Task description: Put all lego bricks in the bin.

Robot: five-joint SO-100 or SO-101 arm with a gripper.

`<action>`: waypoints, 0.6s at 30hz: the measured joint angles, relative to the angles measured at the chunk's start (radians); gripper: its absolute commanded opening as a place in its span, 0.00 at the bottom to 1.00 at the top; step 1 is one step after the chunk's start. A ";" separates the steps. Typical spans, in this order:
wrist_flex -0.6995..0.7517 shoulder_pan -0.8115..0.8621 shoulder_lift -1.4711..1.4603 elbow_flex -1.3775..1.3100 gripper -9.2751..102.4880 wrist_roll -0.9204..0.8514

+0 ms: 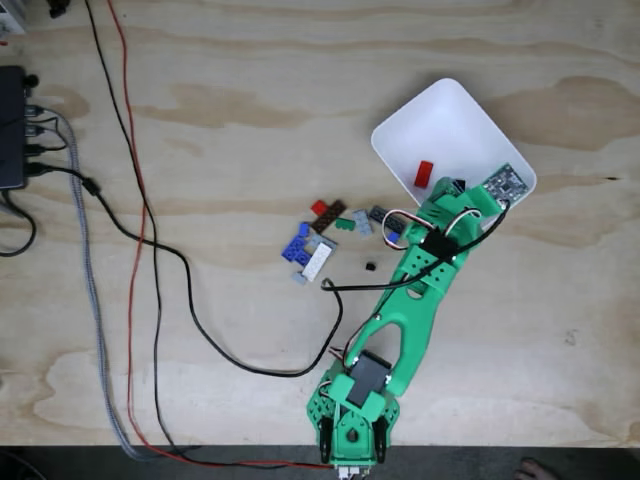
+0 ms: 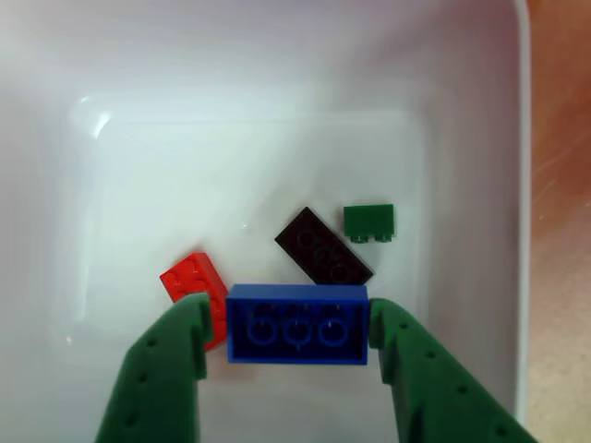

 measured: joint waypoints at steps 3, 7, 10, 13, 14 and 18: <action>0.048 -0.038 0.132 0.052 0.33 0.040; 0.095 -0.091 0.304 0.075 0.29 0.069; 0.173 -0.141 0.379 0.114 0.15 0.046; 0.325 -0.249 0.454 0.175 0.08 -0.025; 0.379 -0.278 0.471 0.198 0.08 -0.041; 0.508 -0.439 0.445 0.307 0.18 -0.071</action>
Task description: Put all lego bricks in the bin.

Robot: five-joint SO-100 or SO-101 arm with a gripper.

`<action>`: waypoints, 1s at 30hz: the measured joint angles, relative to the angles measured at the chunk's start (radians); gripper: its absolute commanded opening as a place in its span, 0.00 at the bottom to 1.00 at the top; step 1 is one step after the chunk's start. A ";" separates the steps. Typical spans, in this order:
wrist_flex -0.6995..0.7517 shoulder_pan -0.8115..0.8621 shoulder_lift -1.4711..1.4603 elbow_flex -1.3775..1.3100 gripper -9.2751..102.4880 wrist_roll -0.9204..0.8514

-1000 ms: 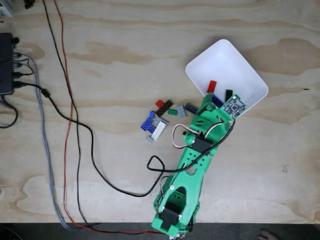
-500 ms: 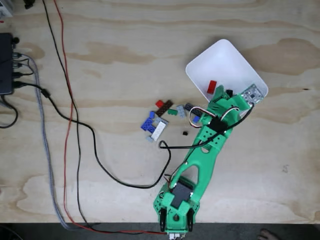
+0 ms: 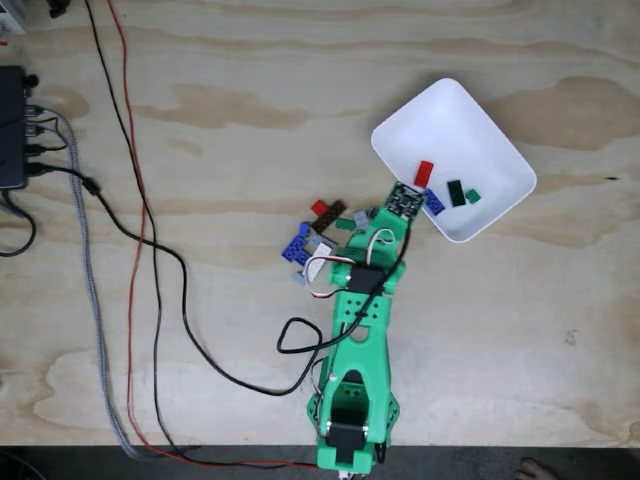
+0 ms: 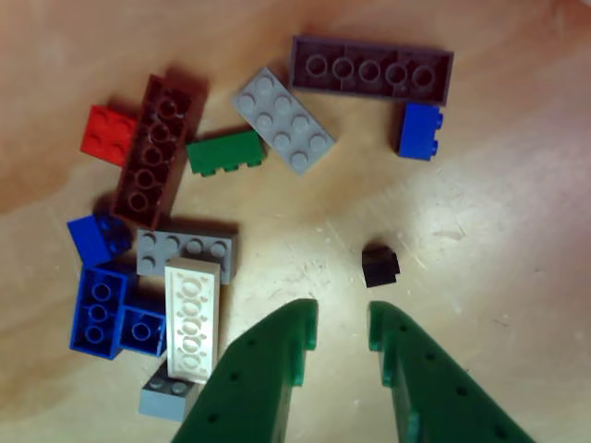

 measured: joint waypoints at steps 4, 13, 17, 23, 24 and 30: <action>-0.034 -0.015 -0.115 0.021 0.18 -0.040; -0.104 0.067 -0.236 0.031 0.19 -0.163; -0.132 0.091 -0.253 0.058 0.14 -0.198; -0.212 0.094 -0.253 0.143 0.14 -0.209; -0.224 0.094 -0.253 0.156 0.14 -0.209; -0.291 0.086 -0.253 0.178 0.19 -0.209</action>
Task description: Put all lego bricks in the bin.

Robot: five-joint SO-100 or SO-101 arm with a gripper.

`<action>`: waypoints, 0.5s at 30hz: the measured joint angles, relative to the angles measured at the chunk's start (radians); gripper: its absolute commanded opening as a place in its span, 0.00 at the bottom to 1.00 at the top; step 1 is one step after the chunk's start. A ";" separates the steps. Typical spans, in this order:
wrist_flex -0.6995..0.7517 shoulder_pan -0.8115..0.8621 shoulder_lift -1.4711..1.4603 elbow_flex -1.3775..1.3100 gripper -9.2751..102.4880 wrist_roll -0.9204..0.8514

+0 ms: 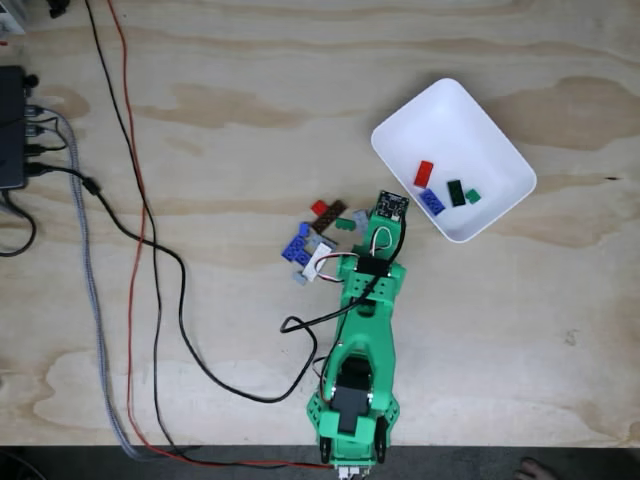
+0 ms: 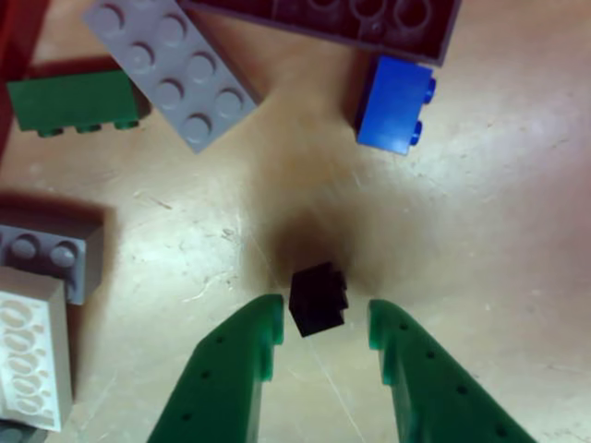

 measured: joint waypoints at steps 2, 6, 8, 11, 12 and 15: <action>-0.015 -0.012 0.000 0.000 0.19 -0.002; -0.044 -0.020 0.000 0.000 0.15 -0.008; -0.051 -0.018 0.000 0.000 0.08 -0.008; -0.052 -0.020 0.000 0.000 0.08 -0.008; -0.052 -0.020 0.000 0.000 0.08 -0.008; -0.051 -0.020 0.009 0.000 0.08 0.028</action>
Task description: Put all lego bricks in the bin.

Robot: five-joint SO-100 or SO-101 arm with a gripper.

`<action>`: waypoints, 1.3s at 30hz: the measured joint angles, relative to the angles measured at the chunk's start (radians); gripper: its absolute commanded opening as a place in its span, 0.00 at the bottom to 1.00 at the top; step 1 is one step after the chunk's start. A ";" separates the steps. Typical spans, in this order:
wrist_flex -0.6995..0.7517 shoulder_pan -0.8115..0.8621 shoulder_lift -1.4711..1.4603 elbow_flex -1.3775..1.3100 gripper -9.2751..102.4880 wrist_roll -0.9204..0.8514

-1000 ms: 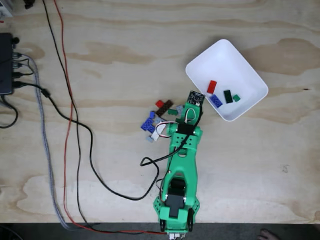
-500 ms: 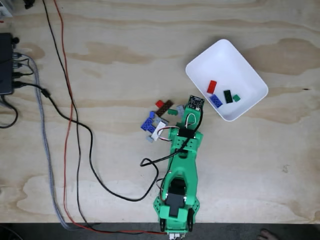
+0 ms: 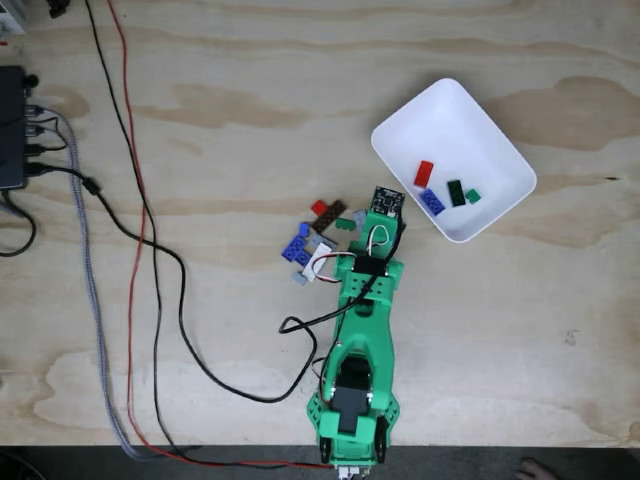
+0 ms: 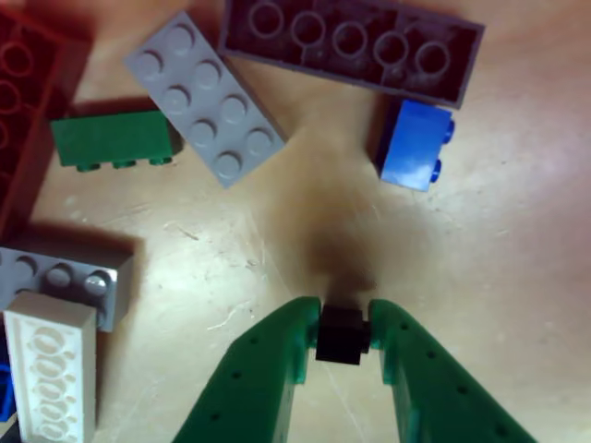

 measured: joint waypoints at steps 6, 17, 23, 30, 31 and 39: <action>-0.034 0.003 0.242 0.002 0.08 0.221; -0.138 0.273 0.058 -0.474 0.10 0.268; -0.183 0.341 -0.201 -0.545 0.29 0.265; -0.106 0.333 -0.176 -0.566 0.28 0.314; -0.080 0.321 -0.147 -0.563 0.27 0.313; 0.268 0.069 0.319 -0.262 0.24 0.176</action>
